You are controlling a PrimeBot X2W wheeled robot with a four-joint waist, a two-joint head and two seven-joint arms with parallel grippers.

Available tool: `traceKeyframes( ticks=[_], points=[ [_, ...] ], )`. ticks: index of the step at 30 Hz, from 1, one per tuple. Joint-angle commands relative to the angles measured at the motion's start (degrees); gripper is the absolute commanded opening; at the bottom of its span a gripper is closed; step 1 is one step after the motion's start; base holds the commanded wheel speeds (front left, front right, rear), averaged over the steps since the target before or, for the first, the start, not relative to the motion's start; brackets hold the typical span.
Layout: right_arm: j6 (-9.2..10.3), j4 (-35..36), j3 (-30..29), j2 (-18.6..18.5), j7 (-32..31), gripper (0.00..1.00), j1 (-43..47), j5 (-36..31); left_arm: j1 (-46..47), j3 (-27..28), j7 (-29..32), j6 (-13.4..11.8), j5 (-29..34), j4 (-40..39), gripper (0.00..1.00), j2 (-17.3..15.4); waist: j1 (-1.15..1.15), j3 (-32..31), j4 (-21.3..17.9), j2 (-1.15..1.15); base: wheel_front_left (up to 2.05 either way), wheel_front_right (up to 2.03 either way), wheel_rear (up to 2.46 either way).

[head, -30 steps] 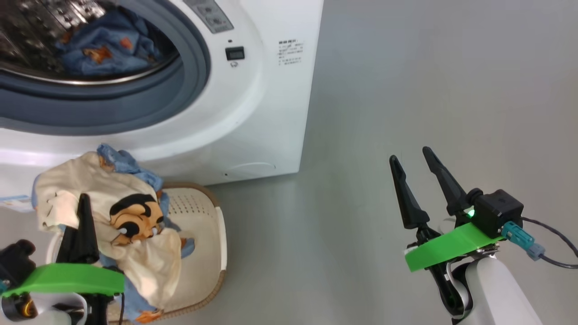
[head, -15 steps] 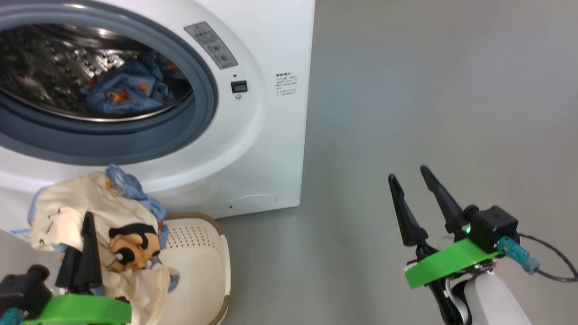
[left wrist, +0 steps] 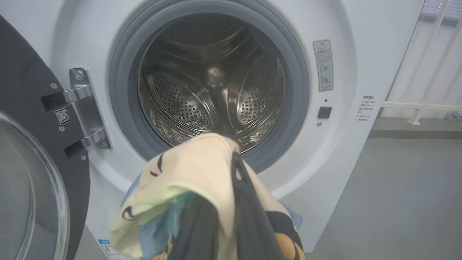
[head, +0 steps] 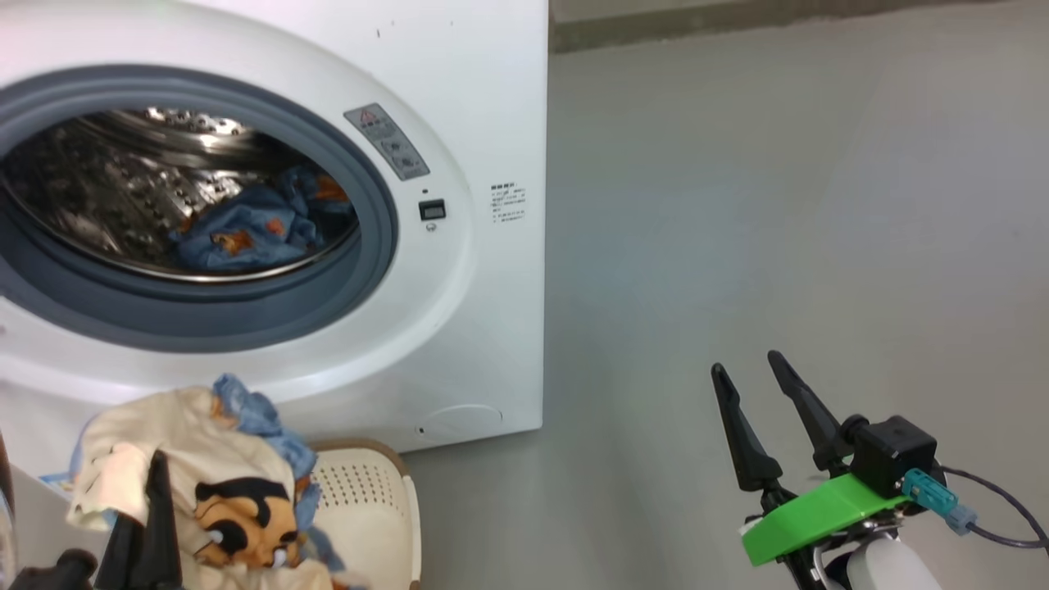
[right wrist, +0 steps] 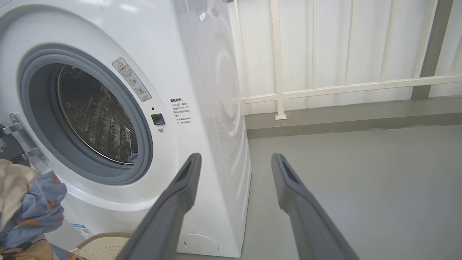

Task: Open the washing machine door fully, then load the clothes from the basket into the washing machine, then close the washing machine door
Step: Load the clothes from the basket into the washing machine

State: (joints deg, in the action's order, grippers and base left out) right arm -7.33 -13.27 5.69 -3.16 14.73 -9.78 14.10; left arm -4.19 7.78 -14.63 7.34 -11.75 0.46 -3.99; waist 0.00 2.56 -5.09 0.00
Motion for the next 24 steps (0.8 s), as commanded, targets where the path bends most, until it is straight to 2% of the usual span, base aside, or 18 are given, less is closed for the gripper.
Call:
traceKeyframes(
  ticks=[1, 15, 24],
  points=[
    [-0.16, 1.2, 1.3, 0.3, 0.3, 1.0, 0.0, 0.0, 0.4, 2.3, -0.4, 0.1, 0.9, -2.4, 0.0, -0.3, 0.0, -1.7, -0.2, 0.0, 0.0, 0.0, 0.0],
    [-0.16, 1.7, 1.4, 0.3, 0.3, 1.0, 1.0, 0.2, -1.0, 2.9, -0.4, 0.1, 1.6, -2.6, 0.0, 0.9, 0.0, -1.6, -0.1, 0.0, 0.0, 0.0, 0.0],
    [-0.16, 2.0, 2.0, 0.3, 0.3, 1.0, -0.2, 0.7, 5.3, 2.3, -0.4, 0.1, 1.1, -0.8, 0.0, 0.5, 0.0, 2.5, -1.7, 0.0, 0.0, 0.0, 0.0]
  ],
)
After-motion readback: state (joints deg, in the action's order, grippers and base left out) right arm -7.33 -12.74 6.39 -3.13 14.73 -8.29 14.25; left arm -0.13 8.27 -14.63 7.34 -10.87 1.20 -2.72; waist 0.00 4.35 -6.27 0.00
